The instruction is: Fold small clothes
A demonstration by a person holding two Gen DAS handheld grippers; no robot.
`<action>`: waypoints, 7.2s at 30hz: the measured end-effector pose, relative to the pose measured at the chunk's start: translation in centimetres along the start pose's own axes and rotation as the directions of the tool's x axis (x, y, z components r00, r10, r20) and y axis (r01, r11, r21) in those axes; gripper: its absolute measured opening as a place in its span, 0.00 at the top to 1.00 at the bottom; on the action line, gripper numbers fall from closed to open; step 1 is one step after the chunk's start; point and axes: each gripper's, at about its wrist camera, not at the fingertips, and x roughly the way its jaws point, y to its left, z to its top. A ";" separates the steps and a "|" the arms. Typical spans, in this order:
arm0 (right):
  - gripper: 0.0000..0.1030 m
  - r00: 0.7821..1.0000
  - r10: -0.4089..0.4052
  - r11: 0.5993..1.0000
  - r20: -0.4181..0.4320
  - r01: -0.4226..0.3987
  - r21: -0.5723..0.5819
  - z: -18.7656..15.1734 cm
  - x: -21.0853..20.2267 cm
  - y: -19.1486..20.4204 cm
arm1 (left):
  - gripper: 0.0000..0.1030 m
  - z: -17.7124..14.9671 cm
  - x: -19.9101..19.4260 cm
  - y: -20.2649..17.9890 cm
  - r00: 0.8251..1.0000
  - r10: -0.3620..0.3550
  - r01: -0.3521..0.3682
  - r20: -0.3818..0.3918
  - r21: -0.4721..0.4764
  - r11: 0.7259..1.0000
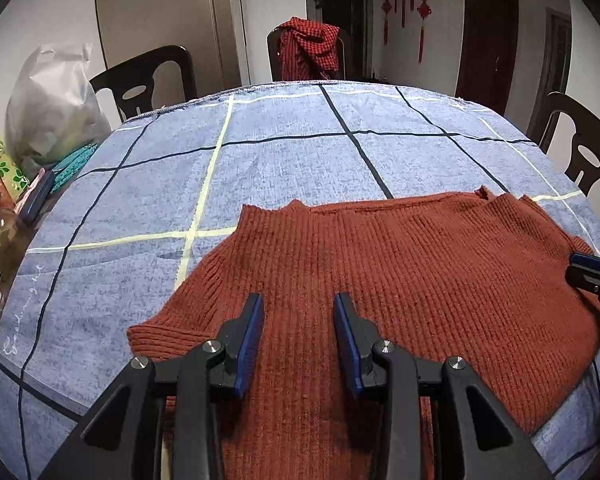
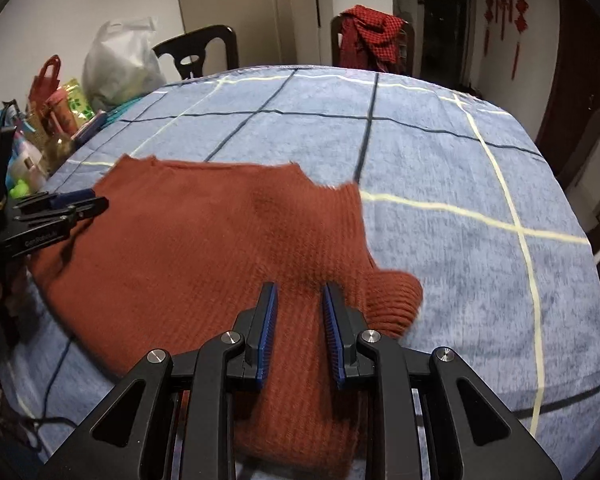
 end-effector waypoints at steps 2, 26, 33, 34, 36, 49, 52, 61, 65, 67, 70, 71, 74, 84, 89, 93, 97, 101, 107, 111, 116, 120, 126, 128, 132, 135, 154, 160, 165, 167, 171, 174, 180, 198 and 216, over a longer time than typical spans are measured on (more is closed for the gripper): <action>0.77 1.000 -0.001 1.000 0.010 0.001 -0.016 0.1 -0.4 0.5 | 0.62 0.1 -0.4 -0.2 1.000 -0.004 0.004 0.004 0.003 1.000; 0.76 0.994 0.110 0.967 -0.002 -0.107 -0.231 -2.3 -1.0 6.9 | 0.60 -3.2 -3.6 -2.4 1.000 -0.030 0.030 0.005 0.047 0.998; 0.76 0.994 0.106 0.980 -0.016 -0.107 -0.170 -2.8 -1.4 5.2 | 0.58 -3.6 -3.4 -2.3 0.999 -0.033 0.033 0.002 0.035 0.999; 0.76 0.995 0.095 0.980 -0.011 -0.096 -0.175 -2.7 -1.5 5.2 | 0.58 -3.6 -3.4 -2.4 1.000 -0.031 0.031 0.002 0.037 0.999; 0.76 0.998 0.063 0.981 0.004 -0.061 -0.186 -2.5 -2.0 5.0 | 0.58 -3.6 -3.5 -2.3 0.999 -0.032 0.032 0.003 0.038 0.999; 0.76 1.000 -0.007 1.000 0.014 0.007 -0.029 -1.9 -2.2 0.5 | 0.58 -3.1 -4.0 0.1 1.000 0.006 -0.005 0.027 -0.011 1.000; 0.76 1.000 -0.010 1.000 0.027 0.010 -0.007 -1.6 -2.4 0.2 | 0.58 -2.8 -4.1 1.2 0.999 0.027 -0.026 0.036 -0.036 0.999; 0.76 0.999 -0.014 0.999 0.047 0.011 0.046 -0.6 -1.9 -0.3 | 0.58 -2.5 -3.6 3.7 0.997 0.069 -0.065 0.037 -0.096 0.993; 0.76 0.997 -0.001 0.999 0.071 -0.003 0.053 0.1 -2.2 0.1 | 0.54 -2.4 -3.5 4.8 0.996 0.082 -0.077 0.037 -0.123 0.989; 0.76 0.996 0.027 0.999 0.080 -0.030 0.035 0.5 -2.1 0.8 | 0.51 -2.4 -3.2 5.4 0.995 0.090 -0.084 0.033 -0.140 0.987; 0.76 0.995 0.068 0.998 0.076 -0.067 -0.011 1.2 -1.7 2.6 | 0.49 -2.5 -2.9 6.3 0.996 0.081 -0.075 0.024 -0.175 0.982; 0.76 0.994 0.083 0.996 0.069 -0.081 -0.026 1.4 -1.4 3.0 | 0.49 -2.6 -2.7 6.6 0.997 0.070 -0.065 0.021 -0.187 0.980; 0.76 0.991 0.125 0.989 0.043 -0.121 -0.086 1.7 -0.4 4.9 | 0.48 -2.7 -2.4 7.0 0.999 0.045 -0.041 0.014 -0.208 0.977; 0.76 0.975 0.222 0.957 -0.032 -0.224 -0.186 2.6 2.8 9.4 | 0.47 -3.2 -1.9 7.4 0.998 -0.060 0.061 0.009 -0.261 0.963; 0.76 0.974 0.219 0.954 -0.057 -0.226 -0.197 3.2 4.6 10.3 | 0.42 -3.2 -1.1 8.1 0.996 -0.088 0.085 0.004 -0.289 0.954; 0.76 0.976 0.215 0.959 -0.047 -0.220 -0.177 4.1 5.2 10.2 | 0.42 -3.1 -0.9 7.7 0.994 -0.108 0.104 0.001 -0.297 0.949; 0.76 0.977 0.207 0.964 -0.048 -0.212 -0.160 4.3 5.2 10.0 | 0.42 -3.2 -1.1 6.9 0.991 -0.136 0.131 0.001 -0.290 0.948; 0.76 0.972 0.227 0.955 -0.054 -0.233 -0.184 3.2 4.4 10.3 | 0.42 -3.3 -1.2 6.3 0.990 -0.142 0.136 -0.001 -0.281 0.950; 0.76 0.969 0.241 0.947 -0.048 -0.246 -0.208 1.8 2.9 10.3 | 0.46 -3.1 -1.1 5.3 0.993 -0.121 0.114 -0.011 -0.246 0.963; 0.76 0.967 0.251 0.947 -0.050 -0.256 -0.193 1.1 2.5 9.8 | 0.55 -3.0 -1.3 4.7 0.995 -0.102 0.097 -0.009 -0.224 0.970; 0.76 0.965 0.258 0.947 -0.049 -0.263 -0.183 0.8 2.0 9.5 | 0.65 -3.0 -1.6 4.2 0.996 -0.087 0.083 -0.010 -0.207 0.975; 0.76 0.961 0.270 0.946 -0.053 -0.275 -0.169 0.7 2.2 9.3 | 0.74 -2.9 -1.9 4.2 0.996 -0.085 0.082 -0.006 -0.205 0.975; 0.76 0.956 0.292 0.943 -0.031 -0.293 -0.155 0.7 1.2 9.1 | 0.78 -2.7 -2.9 5.2 0.980 -0.196 0.195 0.023 -0.270 0.943; 0.76 0.960 0.280 0.949 -0.022 -0.280 -0.146 0.5 0.9 8.7 | 0.78 -2.2 -3.5 5.3 0.967 -0.253 0.254 0.041 -0.291 0.923; 0.76 0.968 0.251 0.963 0.013 -0.248 -0.104 0.5 -0.1 6.6 | 0.80 -0.6 -5.0 4.3 0.940 -0.330 0.342 0.089 -0.276 0.898; 0.76 0.973 0.225 0.973 0.048 -0.222 -0.059 0.4 -1.4 4.6 | 0.80 0.9 -5.6 2.7 0.917 -0.382 0.398 0.111 -0.249 0.883; 0.76 0.953 0.267 0.924 0.143 -0.295 0.243 -2.2 -4.7 -3.9 | 0.77 3.0 -3.3 -8.9 0.749 -0.662 0.658 -0.009 -0.107 0.746; 0.52 0.868 0.476 0.800 0.144 -0.495 0.339 -1.5 -2.7 -3.5 | 0.70 3.5 -5.1 -4.7 0.857 -0.508 0.514 0.088 -0.084 0.854; 0.52 0.839 0.543 0.763 0.047 -0.516 0.390 -0.8 0.4 -1.9 | 0.70 2.0 -2.6 -2.8 0.896 -0.444 0.443 0.030 -0.137 0.886; 0.52 0.836 0.548 0.763 0.025 -0.512 0.394 -0.4 1.3 -1.3 | 0.70 1.1 -1.9 -2.6 0.897 -0.443 0.440 0.012 -0.144 0.887; 0.52 0.842 0.539 0.775 -0.003 -0.495 0.394 0.5 2.3 -0.2 | 0.70 0.3 -1.4 -3.1 0.900 -0.435 0.433 0.014 -0.130 0.892; 0.52 0.848 0.529 0.782 -0.007 -0.485 0.391 0.8 2.8 0.4 | 0.70 0.2 -1.3 -3.1 0.901 -0.434 0.433 0.016 -0.120 0.893; 0.85 0.866 0.501 0.813 -0.015 -0.464 0.351 1.0 2.6 0.8 | 0.70 0.4 -1.5 -3.3 0.902 -0.431 0.430 0.018 -0.104 0.897; 0.80 0.931 0.365 0.857 0.021 -0.345 0.383 -2.0 -1.3 -6.4 | 0.68 1.4 -2.2 -8.2 0.891 -0.454 0.453 0.006 0.023 0.891; 0.80 0.976 0.210 0.916 0.056 -0.216 0.338 -1.6 -1.4 -6.5 | 0.64 2.1 -1.4 -10.4 0.953 -0.301 0.297 0.029 0.103 0.949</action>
